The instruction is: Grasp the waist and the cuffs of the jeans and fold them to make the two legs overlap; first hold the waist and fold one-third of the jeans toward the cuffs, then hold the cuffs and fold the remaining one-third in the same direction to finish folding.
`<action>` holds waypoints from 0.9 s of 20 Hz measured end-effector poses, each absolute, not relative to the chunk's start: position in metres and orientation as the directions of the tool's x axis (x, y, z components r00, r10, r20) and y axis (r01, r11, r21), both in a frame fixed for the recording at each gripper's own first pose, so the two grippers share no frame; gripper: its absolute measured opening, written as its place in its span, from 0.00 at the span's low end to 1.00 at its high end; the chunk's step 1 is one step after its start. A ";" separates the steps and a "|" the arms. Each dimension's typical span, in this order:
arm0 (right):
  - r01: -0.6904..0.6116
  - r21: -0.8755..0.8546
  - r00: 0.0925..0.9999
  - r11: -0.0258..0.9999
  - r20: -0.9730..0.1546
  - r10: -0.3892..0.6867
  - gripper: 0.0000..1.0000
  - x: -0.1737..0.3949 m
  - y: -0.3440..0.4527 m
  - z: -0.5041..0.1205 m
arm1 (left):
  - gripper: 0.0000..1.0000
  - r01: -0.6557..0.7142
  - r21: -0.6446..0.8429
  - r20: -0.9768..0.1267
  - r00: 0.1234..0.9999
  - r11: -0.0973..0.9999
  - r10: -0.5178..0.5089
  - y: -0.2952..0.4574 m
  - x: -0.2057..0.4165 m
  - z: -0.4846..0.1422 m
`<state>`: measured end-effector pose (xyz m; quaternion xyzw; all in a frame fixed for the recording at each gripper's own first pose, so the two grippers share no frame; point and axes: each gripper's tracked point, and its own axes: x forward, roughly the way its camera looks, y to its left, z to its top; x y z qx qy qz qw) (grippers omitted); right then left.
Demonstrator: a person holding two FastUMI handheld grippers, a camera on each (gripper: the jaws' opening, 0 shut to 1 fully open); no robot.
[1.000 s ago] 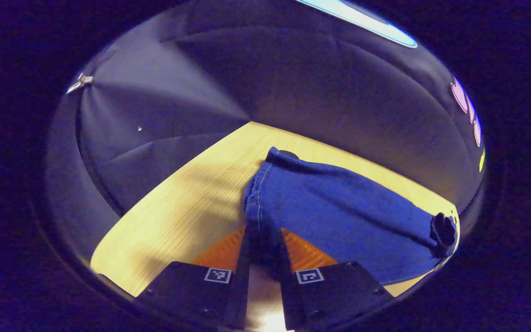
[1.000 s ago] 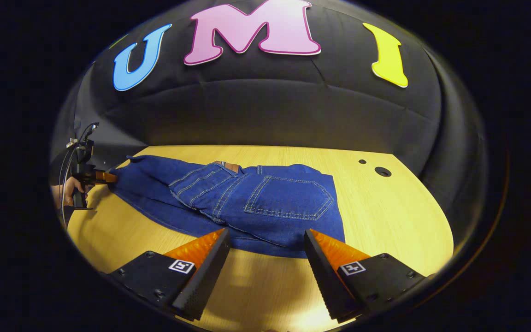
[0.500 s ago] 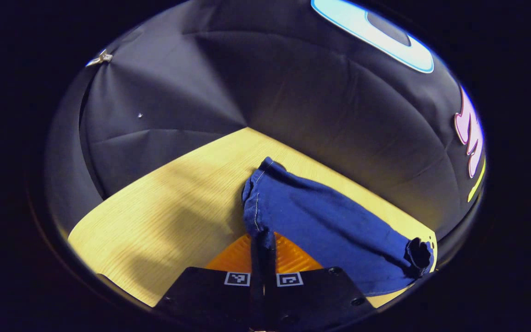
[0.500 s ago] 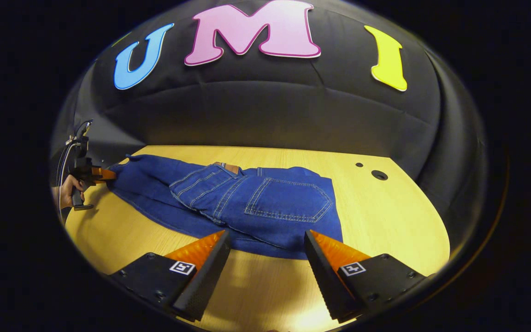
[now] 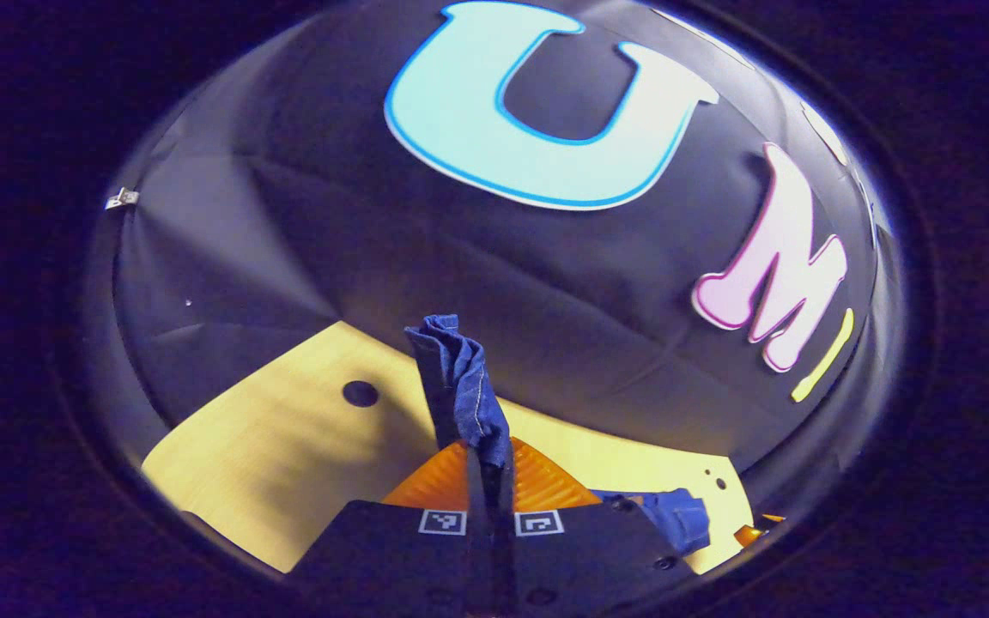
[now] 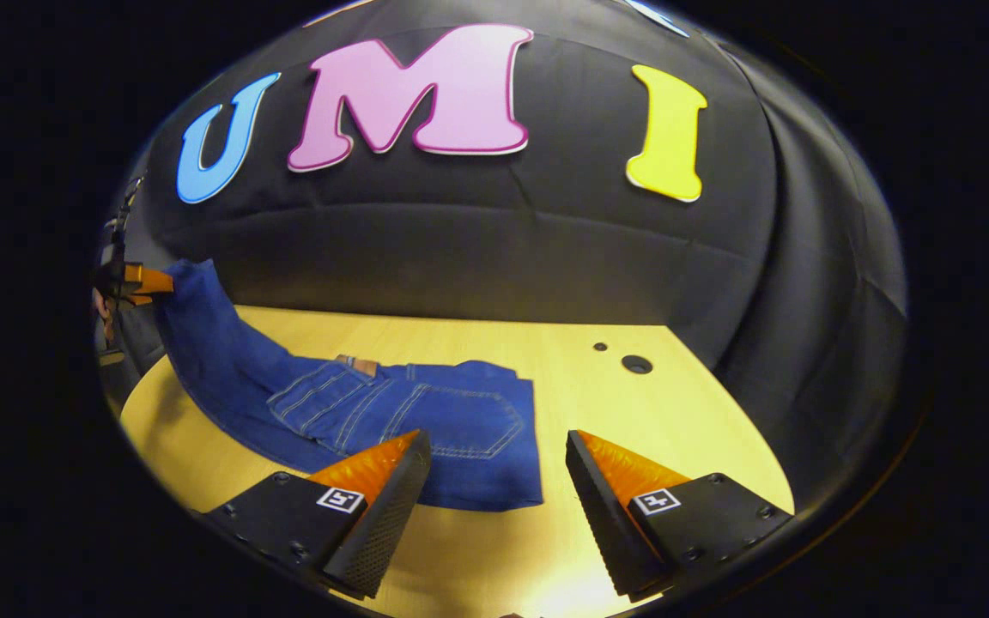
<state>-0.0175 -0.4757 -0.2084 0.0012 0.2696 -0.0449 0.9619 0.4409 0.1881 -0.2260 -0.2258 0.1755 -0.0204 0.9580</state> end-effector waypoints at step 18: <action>0.224 -0.098 0.824 0.970 -0.512 -0.243 0.96 -0.108 -0.584 -0.163 | 0.17 0.350 -0.484 -0.516 0.626 0.802 -0.585 -0.208 0.415 -0.306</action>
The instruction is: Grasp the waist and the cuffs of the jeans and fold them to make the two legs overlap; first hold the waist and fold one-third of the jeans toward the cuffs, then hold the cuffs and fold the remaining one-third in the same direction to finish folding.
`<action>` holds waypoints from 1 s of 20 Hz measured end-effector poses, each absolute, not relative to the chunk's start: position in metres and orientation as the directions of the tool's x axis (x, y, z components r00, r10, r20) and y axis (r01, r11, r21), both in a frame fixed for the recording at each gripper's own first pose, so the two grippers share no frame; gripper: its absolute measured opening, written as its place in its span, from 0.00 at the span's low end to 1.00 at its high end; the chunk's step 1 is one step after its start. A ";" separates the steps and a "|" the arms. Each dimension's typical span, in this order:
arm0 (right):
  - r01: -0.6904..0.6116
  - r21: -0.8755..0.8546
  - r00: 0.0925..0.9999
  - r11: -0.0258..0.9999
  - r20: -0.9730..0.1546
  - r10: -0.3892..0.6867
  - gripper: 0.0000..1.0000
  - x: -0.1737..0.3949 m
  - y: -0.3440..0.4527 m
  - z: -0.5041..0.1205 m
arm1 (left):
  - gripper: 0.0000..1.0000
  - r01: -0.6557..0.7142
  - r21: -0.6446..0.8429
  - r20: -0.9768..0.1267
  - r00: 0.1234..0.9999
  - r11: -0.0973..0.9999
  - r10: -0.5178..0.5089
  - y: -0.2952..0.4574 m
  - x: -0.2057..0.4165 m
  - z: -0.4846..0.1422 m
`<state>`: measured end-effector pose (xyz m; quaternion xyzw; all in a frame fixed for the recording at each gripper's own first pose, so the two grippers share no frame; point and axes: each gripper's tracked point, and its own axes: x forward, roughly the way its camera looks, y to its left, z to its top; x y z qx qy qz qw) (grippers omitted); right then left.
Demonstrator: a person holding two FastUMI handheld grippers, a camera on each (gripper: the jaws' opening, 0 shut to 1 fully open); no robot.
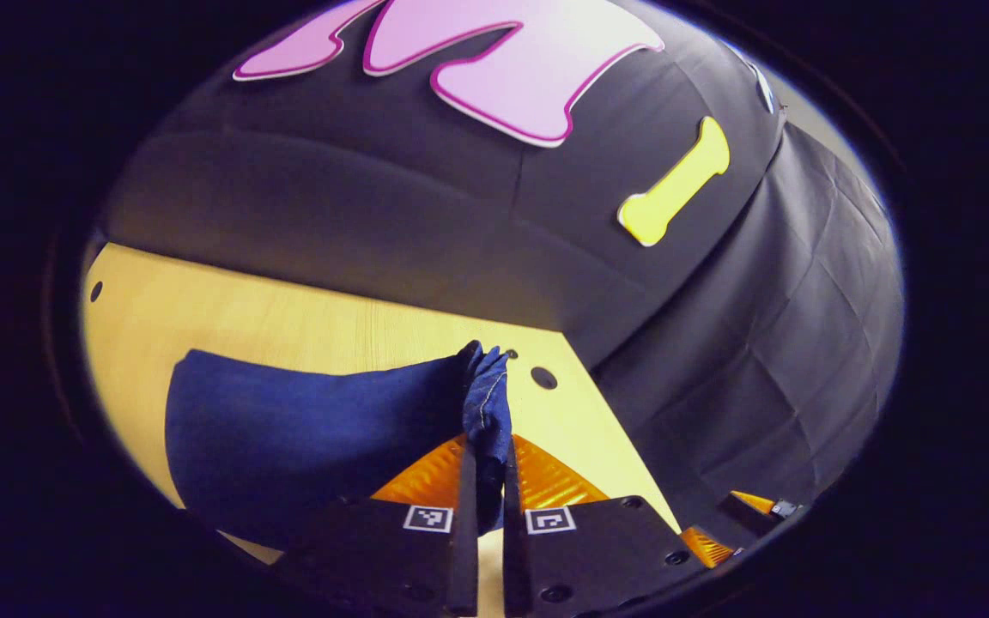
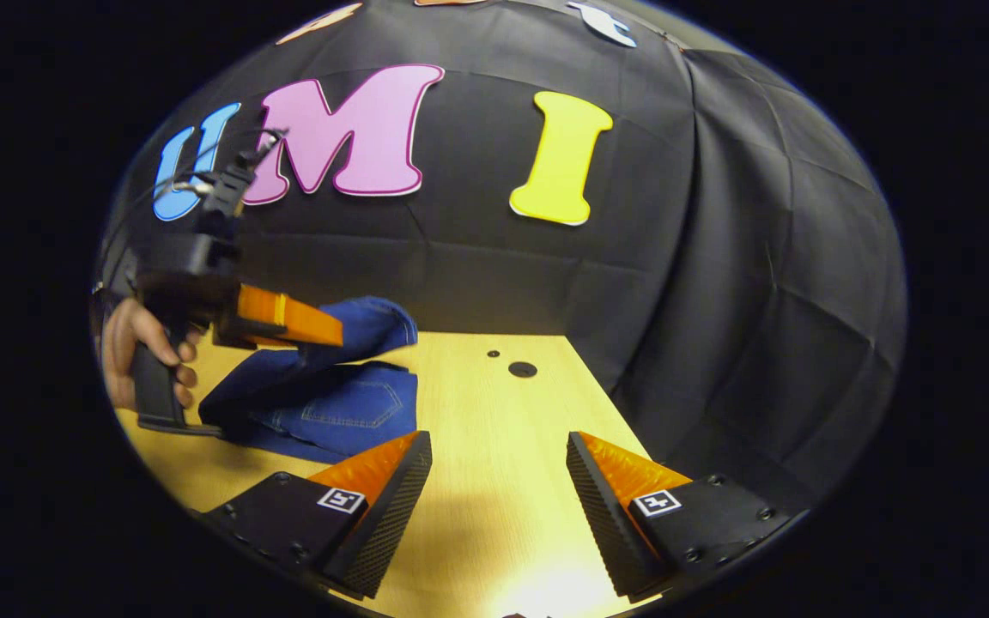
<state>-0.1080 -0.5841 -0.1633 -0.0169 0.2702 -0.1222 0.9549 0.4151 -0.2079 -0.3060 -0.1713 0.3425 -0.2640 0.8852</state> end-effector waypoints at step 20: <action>0.161 0.083 0.952 0.983 -0.275 -0.133 0.96 -0.120 -0.485 0.031 | 0.96 0.317 -0.243 -0.146 0.922 0.917 -0.358 -0.001 0.258 -0.072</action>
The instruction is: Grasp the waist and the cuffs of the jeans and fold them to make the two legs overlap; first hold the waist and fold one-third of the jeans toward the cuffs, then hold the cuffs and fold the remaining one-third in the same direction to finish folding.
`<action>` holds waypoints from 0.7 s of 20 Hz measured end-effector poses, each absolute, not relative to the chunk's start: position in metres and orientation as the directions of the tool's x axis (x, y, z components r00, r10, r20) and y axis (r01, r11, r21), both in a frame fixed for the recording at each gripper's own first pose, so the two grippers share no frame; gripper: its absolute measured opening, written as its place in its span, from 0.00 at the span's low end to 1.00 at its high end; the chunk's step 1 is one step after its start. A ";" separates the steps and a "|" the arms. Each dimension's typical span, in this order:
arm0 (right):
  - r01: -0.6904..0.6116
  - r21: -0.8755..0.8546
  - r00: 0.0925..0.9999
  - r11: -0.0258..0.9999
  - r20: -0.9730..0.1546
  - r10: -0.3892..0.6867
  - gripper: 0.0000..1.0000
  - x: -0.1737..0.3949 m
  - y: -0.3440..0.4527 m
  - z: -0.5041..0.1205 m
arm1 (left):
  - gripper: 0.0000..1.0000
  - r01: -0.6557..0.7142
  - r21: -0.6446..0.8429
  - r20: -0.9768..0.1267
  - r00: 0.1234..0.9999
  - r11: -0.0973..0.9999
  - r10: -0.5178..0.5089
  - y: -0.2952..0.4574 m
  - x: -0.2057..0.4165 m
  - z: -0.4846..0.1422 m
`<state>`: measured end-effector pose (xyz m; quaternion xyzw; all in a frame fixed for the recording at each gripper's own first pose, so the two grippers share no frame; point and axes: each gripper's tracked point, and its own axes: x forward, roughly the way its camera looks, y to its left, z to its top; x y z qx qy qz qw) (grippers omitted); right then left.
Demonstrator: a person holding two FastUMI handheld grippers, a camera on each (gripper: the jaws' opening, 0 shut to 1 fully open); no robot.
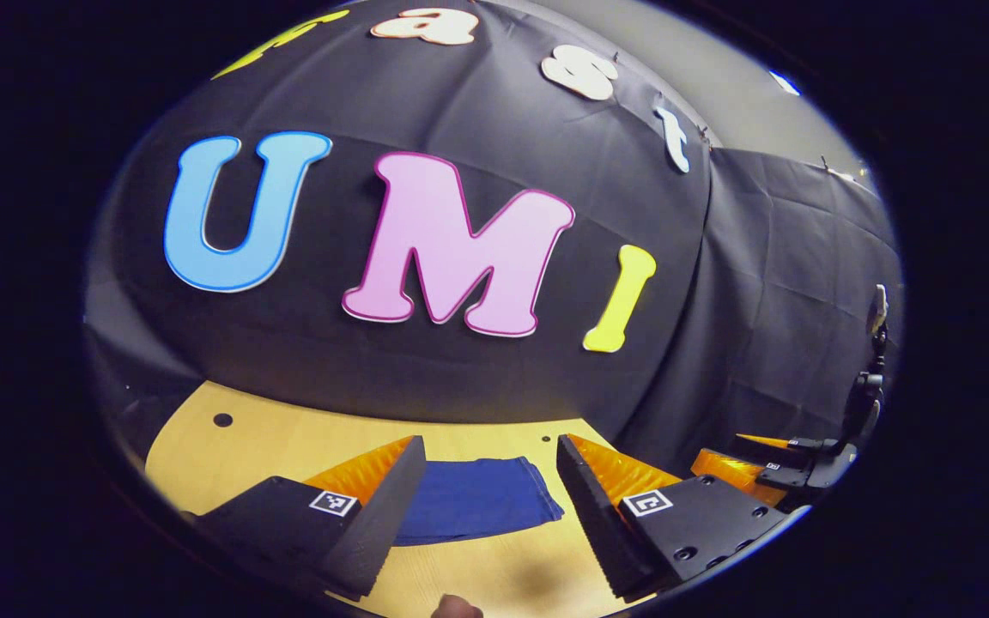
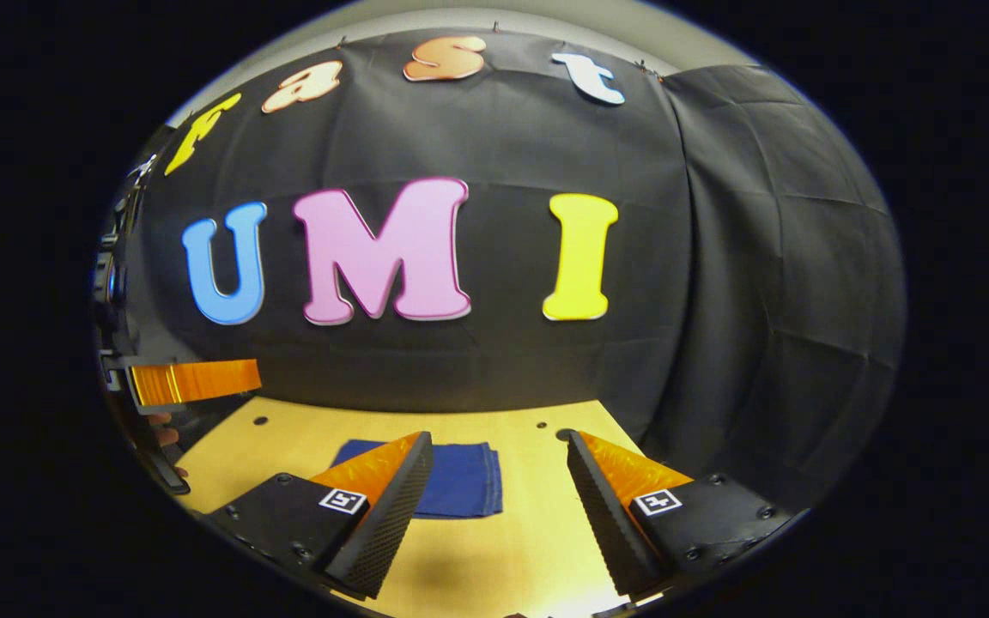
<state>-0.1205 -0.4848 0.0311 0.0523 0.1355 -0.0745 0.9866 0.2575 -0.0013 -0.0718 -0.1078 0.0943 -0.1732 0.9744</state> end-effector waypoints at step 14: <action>0.054 0.033 0.994 0.998 -0.099 -0.050 0.94 -0.203 -0.406 0.105 | 0.96 0.028 -0.180 -0.056 0.998 0.983 -0.039 0.145 0.148 -0.039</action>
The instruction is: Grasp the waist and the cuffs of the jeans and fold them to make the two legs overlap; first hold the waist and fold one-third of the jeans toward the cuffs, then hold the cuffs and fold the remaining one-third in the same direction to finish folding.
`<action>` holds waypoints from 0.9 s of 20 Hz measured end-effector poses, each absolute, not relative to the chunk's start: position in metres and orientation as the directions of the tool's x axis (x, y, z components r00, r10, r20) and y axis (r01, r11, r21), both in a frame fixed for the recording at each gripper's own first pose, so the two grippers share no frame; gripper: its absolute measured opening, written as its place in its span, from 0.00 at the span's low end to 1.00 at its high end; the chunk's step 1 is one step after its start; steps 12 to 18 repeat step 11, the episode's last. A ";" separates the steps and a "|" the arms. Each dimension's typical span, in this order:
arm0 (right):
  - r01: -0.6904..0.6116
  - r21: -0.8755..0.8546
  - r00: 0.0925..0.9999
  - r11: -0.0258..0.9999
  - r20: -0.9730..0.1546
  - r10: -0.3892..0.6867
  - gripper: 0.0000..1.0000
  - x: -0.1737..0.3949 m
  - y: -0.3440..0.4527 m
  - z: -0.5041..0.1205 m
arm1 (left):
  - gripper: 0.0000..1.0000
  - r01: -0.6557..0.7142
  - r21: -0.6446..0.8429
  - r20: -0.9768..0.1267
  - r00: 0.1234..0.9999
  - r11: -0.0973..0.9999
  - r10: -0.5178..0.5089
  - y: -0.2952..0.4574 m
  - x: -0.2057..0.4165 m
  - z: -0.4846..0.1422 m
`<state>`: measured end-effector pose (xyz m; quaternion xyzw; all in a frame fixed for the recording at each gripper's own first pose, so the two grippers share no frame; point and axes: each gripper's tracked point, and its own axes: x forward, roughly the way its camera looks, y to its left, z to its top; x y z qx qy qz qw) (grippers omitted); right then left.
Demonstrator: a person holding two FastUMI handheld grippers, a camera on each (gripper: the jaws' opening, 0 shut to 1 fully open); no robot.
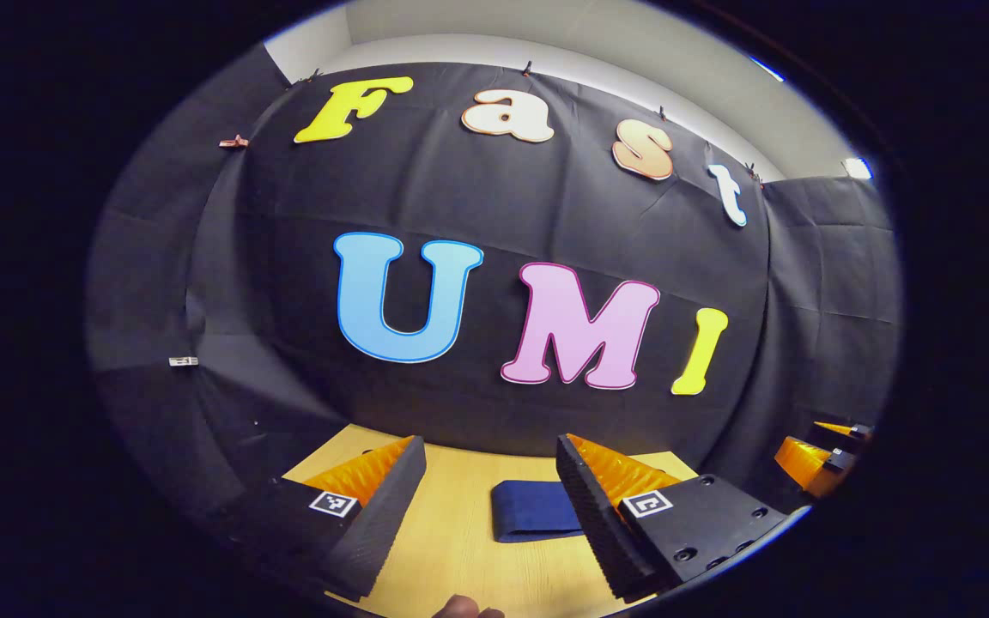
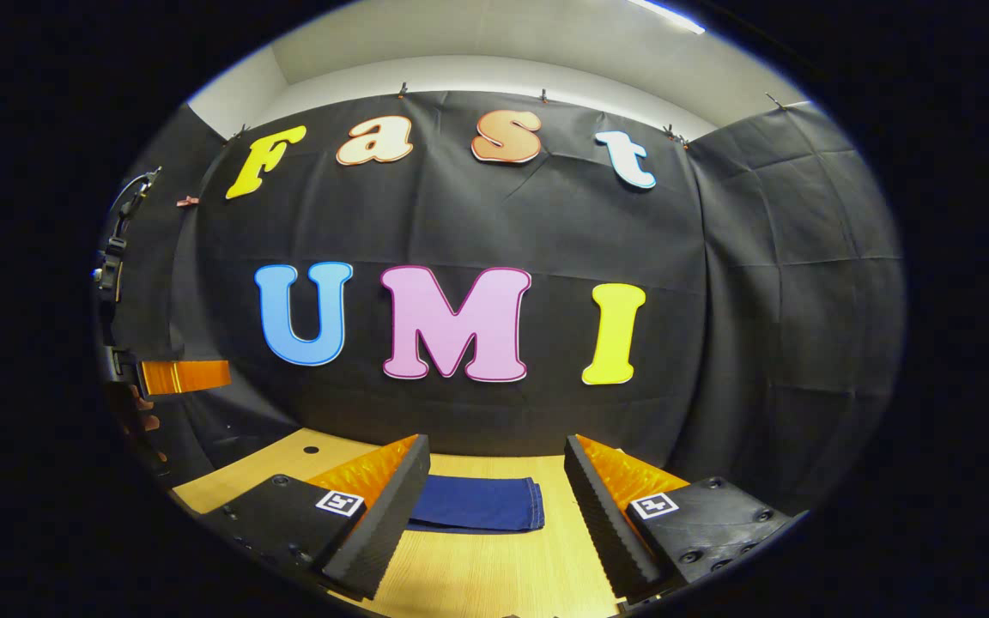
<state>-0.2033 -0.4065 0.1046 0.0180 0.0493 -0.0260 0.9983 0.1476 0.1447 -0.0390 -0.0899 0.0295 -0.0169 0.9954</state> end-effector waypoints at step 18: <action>-0.020 0.033 0.992 0.999 -0.123 0.024 0.96 -0.192 -0.431 0.105 | 0.96 -0.064 -0.213 -0.084 0.995 0.975 0.047 0.150 0.145 -0.041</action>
